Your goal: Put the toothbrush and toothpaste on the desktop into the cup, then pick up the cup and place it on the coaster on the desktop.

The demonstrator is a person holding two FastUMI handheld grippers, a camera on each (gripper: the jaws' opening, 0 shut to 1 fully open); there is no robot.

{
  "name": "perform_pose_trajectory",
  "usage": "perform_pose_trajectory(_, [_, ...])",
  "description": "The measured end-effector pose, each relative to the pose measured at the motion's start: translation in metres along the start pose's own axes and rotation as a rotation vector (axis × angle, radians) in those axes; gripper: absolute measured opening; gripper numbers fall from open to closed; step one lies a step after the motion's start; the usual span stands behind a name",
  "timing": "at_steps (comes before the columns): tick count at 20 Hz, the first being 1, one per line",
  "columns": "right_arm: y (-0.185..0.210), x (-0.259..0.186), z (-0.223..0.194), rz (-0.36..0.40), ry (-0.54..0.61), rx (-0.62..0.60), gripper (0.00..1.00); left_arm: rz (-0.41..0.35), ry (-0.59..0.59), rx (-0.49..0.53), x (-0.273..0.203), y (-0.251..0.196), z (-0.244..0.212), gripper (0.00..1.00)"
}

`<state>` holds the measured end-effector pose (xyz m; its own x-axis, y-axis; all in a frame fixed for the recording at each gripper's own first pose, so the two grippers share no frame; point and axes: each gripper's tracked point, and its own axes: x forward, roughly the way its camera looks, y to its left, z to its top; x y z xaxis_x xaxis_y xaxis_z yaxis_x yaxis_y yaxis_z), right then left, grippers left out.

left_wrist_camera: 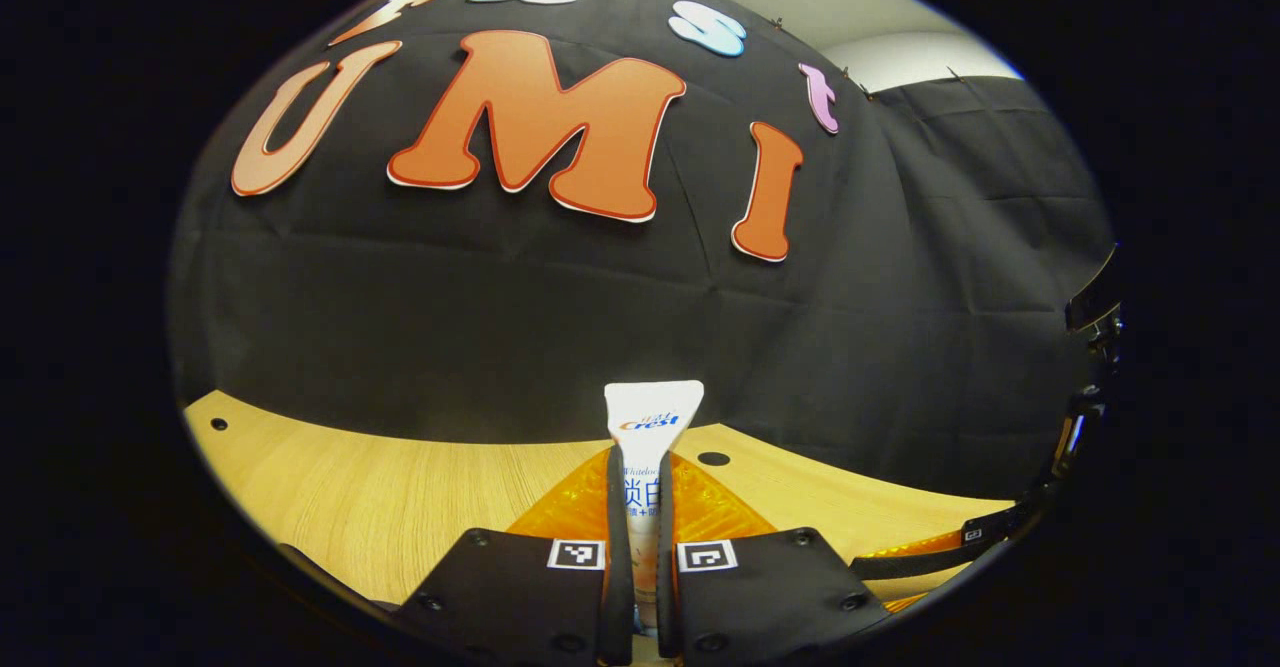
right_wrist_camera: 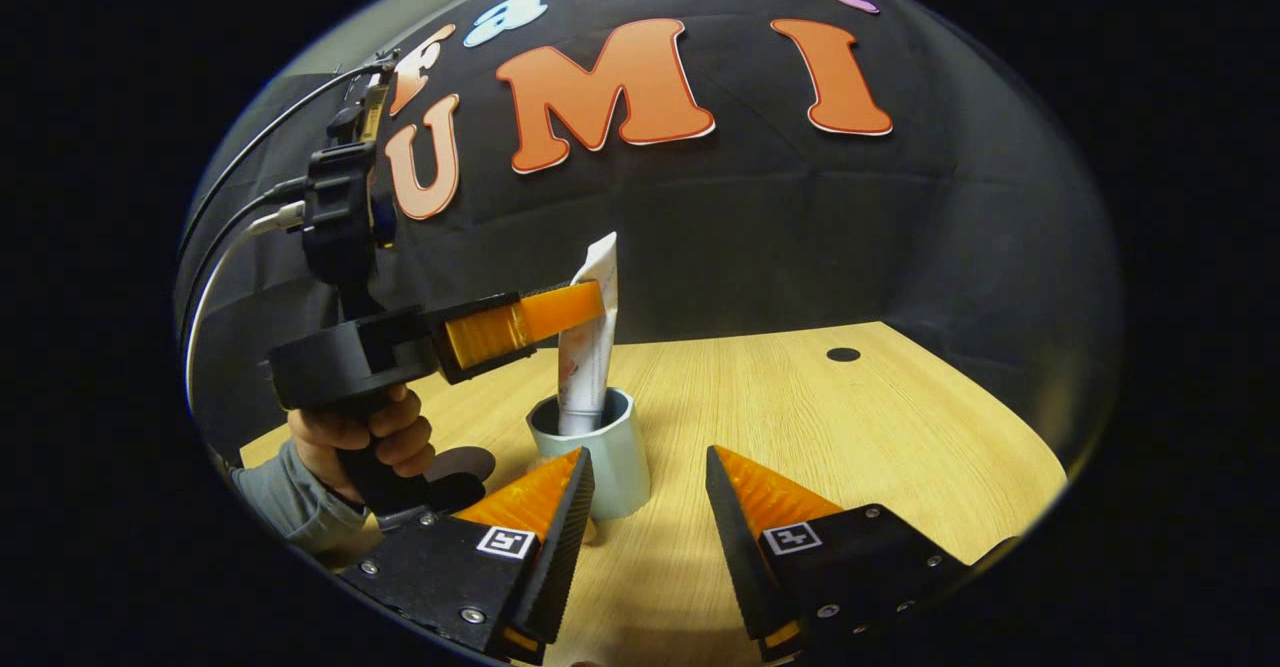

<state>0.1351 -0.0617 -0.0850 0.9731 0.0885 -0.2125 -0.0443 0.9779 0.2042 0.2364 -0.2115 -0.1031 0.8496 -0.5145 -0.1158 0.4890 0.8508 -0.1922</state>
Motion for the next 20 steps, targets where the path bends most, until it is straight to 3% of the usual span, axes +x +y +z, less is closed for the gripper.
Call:
perform_pose_trajectory(9, [0.008, 0.008, -0.004, 0.011, 0.024, -0.001, 0.68, 0.057, 0.029, 0.04, -0.026, 0.012, -0.013, 0.15])
perform_pose_trajectory(12, [0.012, 0.01, -0.005, 0.027, 0.034, -0.033, 0.68, 0.069, 0.031, 0.042, -0.04, 0.022, -0.011, 0.23])
perform_pose_trajectory(18, [0.019, 0.016, -0.005, 0.035, 0.059, -0.053, 0.68, 0.084, 0.066, 0.066, -0.051, 0.032, -0.021, 0.28])
perform_pose_trajectory(20, [0.018, 0.015, -0.005, 0.024, 0.064, -0.062, 0.68, 0.078, 0.1, 0.067, -0.051, 0.031, -0.03, 0.36])
